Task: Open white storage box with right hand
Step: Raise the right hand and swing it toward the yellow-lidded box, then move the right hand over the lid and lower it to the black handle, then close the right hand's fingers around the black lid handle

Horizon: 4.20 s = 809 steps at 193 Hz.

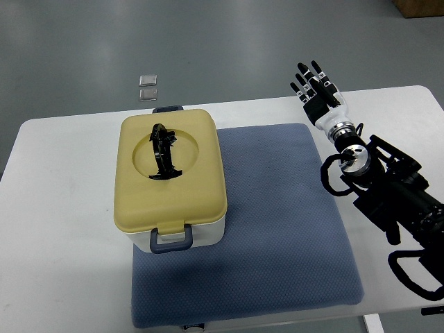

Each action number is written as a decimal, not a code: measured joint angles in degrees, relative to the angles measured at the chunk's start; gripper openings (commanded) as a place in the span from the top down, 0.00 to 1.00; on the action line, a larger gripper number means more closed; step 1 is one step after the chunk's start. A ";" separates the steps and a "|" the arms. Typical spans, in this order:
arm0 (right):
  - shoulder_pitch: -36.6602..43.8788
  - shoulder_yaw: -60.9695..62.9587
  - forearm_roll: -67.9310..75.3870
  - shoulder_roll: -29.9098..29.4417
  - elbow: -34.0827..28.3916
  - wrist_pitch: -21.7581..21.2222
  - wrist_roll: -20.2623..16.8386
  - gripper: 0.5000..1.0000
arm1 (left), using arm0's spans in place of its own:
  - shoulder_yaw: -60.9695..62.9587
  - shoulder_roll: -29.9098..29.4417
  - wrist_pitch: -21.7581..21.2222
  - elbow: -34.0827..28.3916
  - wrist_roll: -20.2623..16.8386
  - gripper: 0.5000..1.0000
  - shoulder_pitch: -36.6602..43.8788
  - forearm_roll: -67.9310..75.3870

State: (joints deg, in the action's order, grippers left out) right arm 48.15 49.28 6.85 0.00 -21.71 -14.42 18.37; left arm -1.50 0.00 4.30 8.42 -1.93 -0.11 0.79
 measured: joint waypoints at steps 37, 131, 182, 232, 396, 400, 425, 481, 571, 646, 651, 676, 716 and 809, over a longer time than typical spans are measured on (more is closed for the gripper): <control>0.01 -0.04 0.07 0.00 -0.30 -0.22 0.00 0.15 | 0.05 0.00 0.05 0.02 0.00 0.00 0.00 0.00; 0.49 1.09 1.01 0.38 -3.13 -4.86 0.39 0.14 | 0.00 0.00 -0.18 0.09 -0.05 0.00 -0.01 0.00; 5.30 -3.96 -4.78 2.61 -3.55 -5.85 -0.04 0.15 | 0.02 0.00 0.20 0.26 -0.05 0.00 0.03 0.00; 17.80 -20.16 -23.93 7.99 -3.55 -7.07 -3.98 0.15 | 0.24 0.00 0.46 0.43 -0.08 0.00 0.00 0.00; 60.76 -61.07 -41.93 8.02 -28.52 -20.58 -18.72 0.14 | 0.32 0.00 0.54 4.41 -0.09 0.00 -0.16 -0.02; 61.13 -61.07 -42.27 7.86 -29.48 -20.58 -18.72 0.14 | 0.31 0.00 0.54 4.41 -0.09 0.00 -0.16 -0.02; 62.74 -61.12 -43.58 6.12 -32.94 -20.58 -18.66 0.14 | 0.27 0.00 0.54 4.39 -0.09 0.00 -0.16 -0.02; 62.42 -61.07 -50.30 1.77 -33.61 -20.58 -16.80 0.16 | 0.23 0.00 0.54 4.37 -0.09 0.00 -0.16 -0.01; 60.08 -61.02 -67.66 0.22 -34.98 -20.58 -8.06 0.17 | 0.24 0.00 0.54 4.00 -0.07 0.00 -0.16 0.01; 56.86 -61.89 -77.34 0.18 -34.50 -18.09 -4.81 0.21 | 0.27 0.00 0.53 4.06 -0.05 0.00 -0.08 0.01; 56.78 -61.97 -77.54 0.17 -34.47 -17.51 -4.79 0.23 | 0.27 0.00 0.53 4.09 -0.05 0.00 -0.08 0.01; 56.57 -62.09 -77.85 0.11 -34.37 -15.29 -4.74 0.28 | 0.27 0.00 0.53 4.15 -0.05 0.00 -0.07 0.01; 56.09 -62.52 -77.95 0.02 -34.28 -13.19 -4.72 0.39 | 0.27 0.00 0.53 4.29 -0.05 0.00 -0.07 0.00; 55.58 -63.53 -77.96 0.00 -34.19 -10.03 -3.48 0.60 | 0.27 0.00 0.53 4.23 -0.06 0.00 -0.07 -0.01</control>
State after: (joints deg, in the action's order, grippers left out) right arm 103.73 -14.25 -71.10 0.00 -55.90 -24.45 14.89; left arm -1.23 0.00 4.84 12.65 -2.00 -0.18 0.78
